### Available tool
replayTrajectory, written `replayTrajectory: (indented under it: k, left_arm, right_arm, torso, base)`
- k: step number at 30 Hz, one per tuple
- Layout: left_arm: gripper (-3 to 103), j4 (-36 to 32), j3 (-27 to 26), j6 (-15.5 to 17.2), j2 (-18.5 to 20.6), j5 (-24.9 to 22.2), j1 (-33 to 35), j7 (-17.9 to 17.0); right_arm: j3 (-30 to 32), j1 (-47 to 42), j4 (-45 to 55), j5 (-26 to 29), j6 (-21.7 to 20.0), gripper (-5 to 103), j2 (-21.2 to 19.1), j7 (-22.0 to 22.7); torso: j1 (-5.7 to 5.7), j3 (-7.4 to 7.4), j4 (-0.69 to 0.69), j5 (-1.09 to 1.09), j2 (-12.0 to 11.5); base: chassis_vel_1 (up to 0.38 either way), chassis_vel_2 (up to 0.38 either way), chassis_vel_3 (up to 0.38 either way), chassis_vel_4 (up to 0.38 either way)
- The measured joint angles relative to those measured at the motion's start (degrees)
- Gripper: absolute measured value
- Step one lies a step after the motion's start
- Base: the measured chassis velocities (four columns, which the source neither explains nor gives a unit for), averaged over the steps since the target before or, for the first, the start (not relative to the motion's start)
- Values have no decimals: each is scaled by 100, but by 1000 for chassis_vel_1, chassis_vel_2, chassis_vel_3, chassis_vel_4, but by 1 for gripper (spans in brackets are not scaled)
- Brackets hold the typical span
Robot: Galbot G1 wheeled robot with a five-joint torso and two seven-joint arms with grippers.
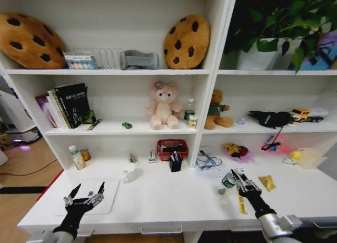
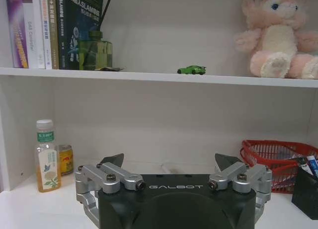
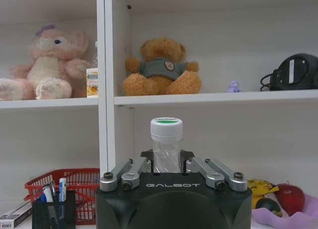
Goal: Organize the objects on the table.
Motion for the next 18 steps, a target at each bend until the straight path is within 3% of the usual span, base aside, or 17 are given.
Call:
replayTrajectory:
  k: [1,6,8,9,12,14,15,18]
  left_arm:
    - [100,0,0,0,1,0,0,1]
    - [100,0,-2,0,2,0,0,-2]
    - [100,0,-2,0,2,0,0,-2]
    - [100,1,-3,0,2,0,0,-3]
    - [100,1,-3,0,1,0,-1,-3]
    - [100,1,-3,0,1,0,0,-2]
    - [100,1,-3,0,1,0,0,-2]
    - [100,1,-1,0,1,0,0,-1]
  right_arm:
    - [100,-253,128,-31,58,25,84,-83]
    - [172,-1112,418,-232,467,25,350,-222]
    - [50,-1925,548,-567,1024,25,633,-232]
    - [-54,-2225,557,-750,1312,25,753,-145]
    - [-165,-2417,542,-900,1521,25,841,-3]
    - [-454,-2947,404,-1417,2063,25,959,334]
    - [-454,-2947,404,-1417,2063,25,959,334]
    - [-893,-3573,6,-2226,2643,25,956,566]
  torso:
    - [1,1,-7,1,-1]
    - [2,0,-3,-3,-1]
    - [2,0,-2,-1,0]
    - [1,0,-4,-4,0]
    - [2,-1,-3,-5,0]
    - [0,0,-3,3,0]
    - [0,0,-3,3,0]
    - [0,0,-1,1,0]
  base:
    - [-31,-85,6,-46]
    - [6,40,-22,-32]
    - [41,73,-43,-52]
    - [0,0,0,0]
    - [0,0,0,0]
    - [0,0,0,0]
    - [0,0,0,0]
    - [0,0,0,0]
